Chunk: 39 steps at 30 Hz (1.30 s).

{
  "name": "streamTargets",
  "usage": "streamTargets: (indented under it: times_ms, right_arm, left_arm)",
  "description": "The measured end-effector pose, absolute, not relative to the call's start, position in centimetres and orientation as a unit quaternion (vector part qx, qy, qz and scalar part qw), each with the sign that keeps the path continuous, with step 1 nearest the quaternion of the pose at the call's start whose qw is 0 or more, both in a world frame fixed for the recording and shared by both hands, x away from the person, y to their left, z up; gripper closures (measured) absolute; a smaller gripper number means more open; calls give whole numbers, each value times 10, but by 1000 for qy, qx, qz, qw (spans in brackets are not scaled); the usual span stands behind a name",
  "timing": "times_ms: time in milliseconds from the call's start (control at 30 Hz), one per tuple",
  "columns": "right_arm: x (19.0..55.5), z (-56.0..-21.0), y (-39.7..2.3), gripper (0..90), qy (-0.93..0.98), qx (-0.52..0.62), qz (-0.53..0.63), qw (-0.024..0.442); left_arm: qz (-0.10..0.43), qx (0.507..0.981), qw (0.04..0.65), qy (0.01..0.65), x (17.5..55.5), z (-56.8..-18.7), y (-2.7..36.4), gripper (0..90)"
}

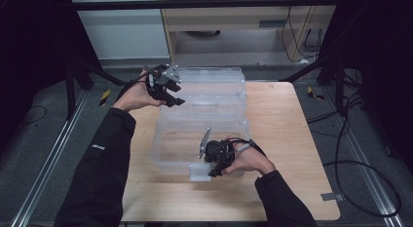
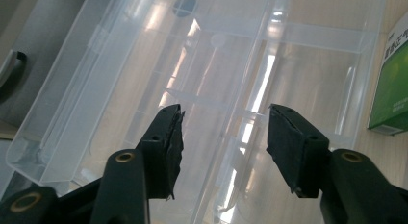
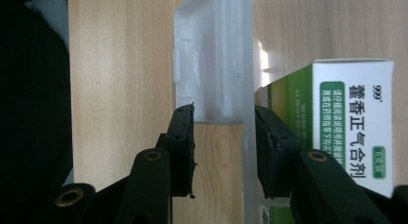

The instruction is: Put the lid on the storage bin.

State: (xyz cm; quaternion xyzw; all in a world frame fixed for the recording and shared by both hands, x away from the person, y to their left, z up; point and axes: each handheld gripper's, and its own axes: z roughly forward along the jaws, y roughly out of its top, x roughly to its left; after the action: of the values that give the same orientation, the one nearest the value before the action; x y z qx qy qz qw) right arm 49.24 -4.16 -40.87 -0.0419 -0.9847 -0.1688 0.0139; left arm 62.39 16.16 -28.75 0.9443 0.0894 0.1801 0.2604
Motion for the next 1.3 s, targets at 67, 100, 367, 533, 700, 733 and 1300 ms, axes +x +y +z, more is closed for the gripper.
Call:
streamTargets:
  times_ms: [67, 100, 367, 533, 700, 733, 1300]
  right_arm:
    - [492, -409, -42, 628, -985, -42, -168, 15]
    - [492, -409, -42, 629, -985, -42, -167, 15]
    - [492, -409, -42, 628, -985, -39, -168, 13]
    - [492, -408, -41, 628, -985, -36, -166, 13]
    - [492, -408, -41, 628, -985, -41, -164, 14]
    - [492, -408, -40, 628, -986, -42, -163, 14]
    - [492, -408, -40, 626, -985, -48, -162, 14]
  left_arm:
    - [177, 946, 255, 89, 628, -290, 160, 467]
    - [177, 946, 257, 90, 630, -292, 160, 466]
    - [177, 951, 243, 78, 639, -299, 154, 492]
    - [176, 955, 228, 73, 641, -302, 150, 552]
    - [172, 961, 205, 66, 641, -305, 147, 603]
    - [172, 961, 204, 66, 641, -307, 146, 605]
    - [165, 969, 179, 48, 638, -301, 141, 781]
